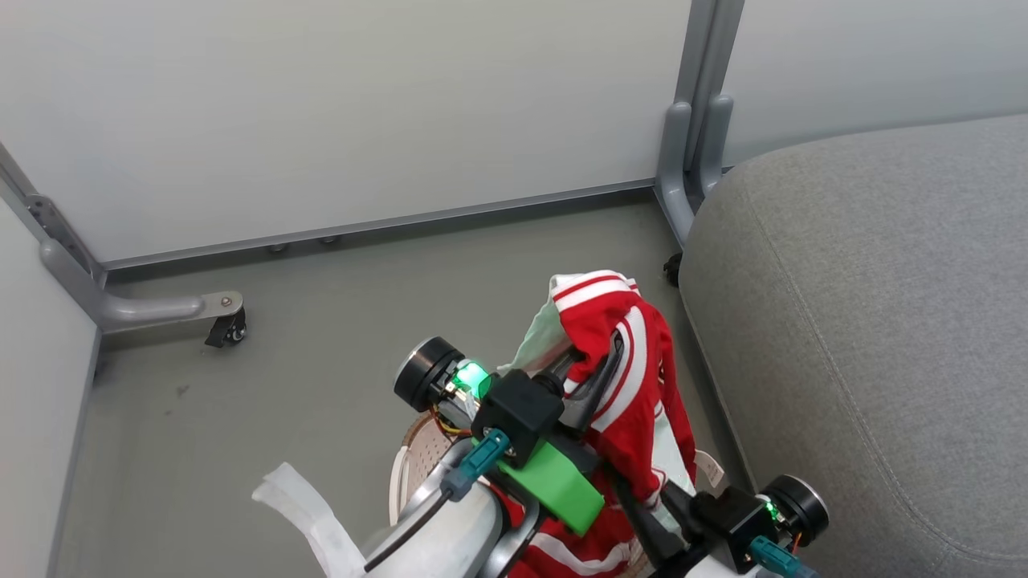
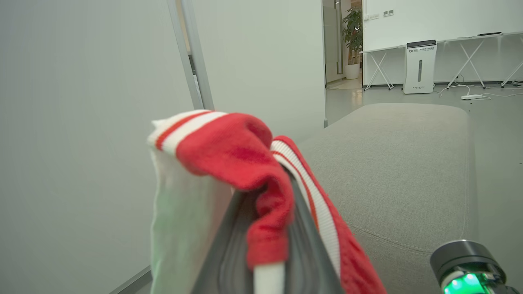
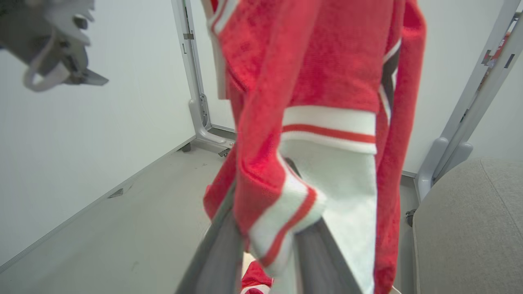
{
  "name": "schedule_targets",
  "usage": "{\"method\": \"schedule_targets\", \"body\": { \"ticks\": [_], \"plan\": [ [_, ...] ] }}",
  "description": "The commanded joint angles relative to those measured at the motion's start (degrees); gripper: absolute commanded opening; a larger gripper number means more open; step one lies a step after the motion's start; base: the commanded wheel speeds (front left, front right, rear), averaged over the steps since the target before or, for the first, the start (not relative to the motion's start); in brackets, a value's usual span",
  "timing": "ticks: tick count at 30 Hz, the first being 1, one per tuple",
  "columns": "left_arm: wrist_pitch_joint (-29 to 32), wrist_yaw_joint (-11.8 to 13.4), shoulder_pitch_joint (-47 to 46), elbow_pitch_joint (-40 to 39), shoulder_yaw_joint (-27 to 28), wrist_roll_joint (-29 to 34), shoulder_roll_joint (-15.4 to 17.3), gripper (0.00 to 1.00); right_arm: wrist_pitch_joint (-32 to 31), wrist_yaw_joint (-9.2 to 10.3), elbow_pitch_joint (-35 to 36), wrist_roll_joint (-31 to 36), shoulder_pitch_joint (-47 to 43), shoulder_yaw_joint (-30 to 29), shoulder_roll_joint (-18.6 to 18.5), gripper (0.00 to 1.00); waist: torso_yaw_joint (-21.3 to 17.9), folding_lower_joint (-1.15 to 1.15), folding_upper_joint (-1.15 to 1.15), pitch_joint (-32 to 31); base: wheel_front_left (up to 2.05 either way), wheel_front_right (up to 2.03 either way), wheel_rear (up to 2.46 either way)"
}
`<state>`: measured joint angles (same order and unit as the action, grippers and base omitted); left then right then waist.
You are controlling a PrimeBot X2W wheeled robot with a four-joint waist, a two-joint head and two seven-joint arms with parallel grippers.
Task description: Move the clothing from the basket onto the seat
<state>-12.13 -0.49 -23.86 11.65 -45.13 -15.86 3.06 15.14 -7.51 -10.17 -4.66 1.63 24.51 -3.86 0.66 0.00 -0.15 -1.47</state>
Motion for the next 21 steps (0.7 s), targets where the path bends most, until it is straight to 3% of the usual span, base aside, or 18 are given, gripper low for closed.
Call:
{"method": "schedule_targets", "body": {
  "ticks": [1,11,12,13,21],
  "plan": [
    [0.23,0.41,-0.78,0.21,0.09,-0.28,0.14,0.00,0.02,0.04,-0.15,-0.45,0.47,-0.07,0.01,0.00,0.05,0.00,0.15,0.17,0.00,0.00,0.00],
    [-0.03,0.92,-0.73,1.39,0.20,-0.69,0.95,0.00,0.02,0.04,0.14,-0.82,0.28,-0.69,-0.13,0.00,0.12,0.00,0.15,0.80,0.00,0.00,0.00],
    [-0.04,1.12,-0.80,1.50,0.26,-0.65,1.01,0.13,0.02,0.04,0.16,-0.82,0.27,-0.72,-0.14,0.00,0.13,0.00,0.15,0.85,0.00,0.00,0.00],
    [0.21,1.11,-0.82,1.70,0.25,-0.71,1.09,1.00,0.02,0.04,0.19,-0.82,0.30,-0.75,-0.16,0.00,0.13,0.00,0.15,0.90,0.00,0.00,0.00],
    [1.78,1.89,-1.33,2.60,-0.29,-0.02,1.87,1.00,0.02,0.04,0.47,-0.87,0.87,-0.85,-0.44,0.00,0.29,0.00,0.15,1.49,0.00,0.00,0.00]
  ]
}}
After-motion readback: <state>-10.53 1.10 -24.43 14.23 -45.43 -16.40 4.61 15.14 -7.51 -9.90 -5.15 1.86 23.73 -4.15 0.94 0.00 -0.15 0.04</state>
